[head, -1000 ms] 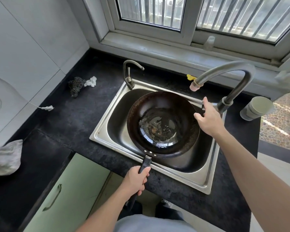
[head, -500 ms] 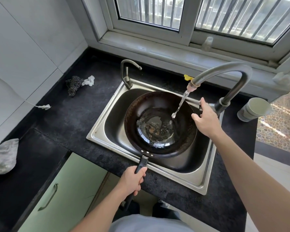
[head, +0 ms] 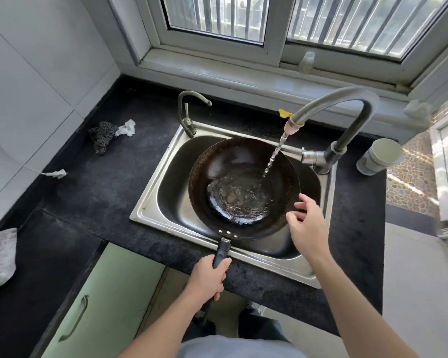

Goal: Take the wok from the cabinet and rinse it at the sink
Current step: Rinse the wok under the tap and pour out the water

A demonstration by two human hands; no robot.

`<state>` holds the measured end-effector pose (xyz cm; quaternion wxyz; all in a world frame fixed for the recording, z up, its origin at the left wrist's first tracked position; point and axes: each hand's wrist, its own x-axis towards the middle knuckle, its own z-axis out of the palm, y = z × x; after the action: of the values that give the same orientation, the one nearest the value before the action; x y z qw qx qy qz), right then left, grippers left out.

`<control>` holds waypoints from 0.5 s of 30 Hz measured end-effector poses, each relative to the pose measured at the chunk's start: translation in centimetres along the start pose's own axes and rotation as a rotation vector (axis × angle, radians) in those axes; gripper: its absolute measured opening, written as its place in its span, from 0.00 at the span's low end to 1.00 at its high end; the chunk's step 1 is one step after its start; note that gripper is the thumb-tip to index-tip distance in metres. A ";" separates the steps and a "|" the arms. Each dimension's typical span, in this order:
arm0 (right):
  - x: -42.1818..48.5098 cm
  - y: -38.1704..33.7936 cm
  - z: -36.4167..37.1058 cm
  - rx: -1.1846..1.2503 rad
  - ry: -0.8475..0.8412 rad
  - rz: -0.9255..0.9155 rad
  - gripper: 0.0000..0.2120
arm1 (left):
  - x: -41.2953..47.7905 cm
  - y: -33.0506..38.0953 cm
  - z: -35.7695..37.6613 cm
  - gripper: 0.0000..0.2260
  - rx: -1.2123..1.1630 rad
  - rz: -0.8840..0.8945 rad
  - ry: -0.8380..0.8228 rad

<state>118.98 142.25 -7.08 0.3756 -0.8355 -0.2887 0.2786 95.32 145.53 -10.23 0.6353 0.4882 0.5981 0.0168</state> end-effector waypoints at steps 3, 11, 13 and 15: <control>-4.0 0.5 2.3 -0.011 -0.038 0.075 0.25 | 0.1 -0.5 -0.2 0.13 0.086 0.050 0.013; -9.4 0.3 9.5 0.116 -0.189 0.356 0.10 | 0.2 -0.9 -0.6 0.12 0.241 0.139 0.055; -9.5 0.1 11.1 0.101 -0.225 0.372 0.15 | 0.1 -0.9 -0.6 0.13 0.235 0.140 0.057; -9.5 -0.3 12.3 0.087 -0.280 0.407 0.20 | 0.3 -1.0 -0.7 0.13 0.261 0.142 0.070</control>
<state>104.05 141.59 -11.37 0.3039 -0.8126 -0.1516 0.4737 94.33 145.62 -10.96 0.5424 0.6067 0.5812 0.0009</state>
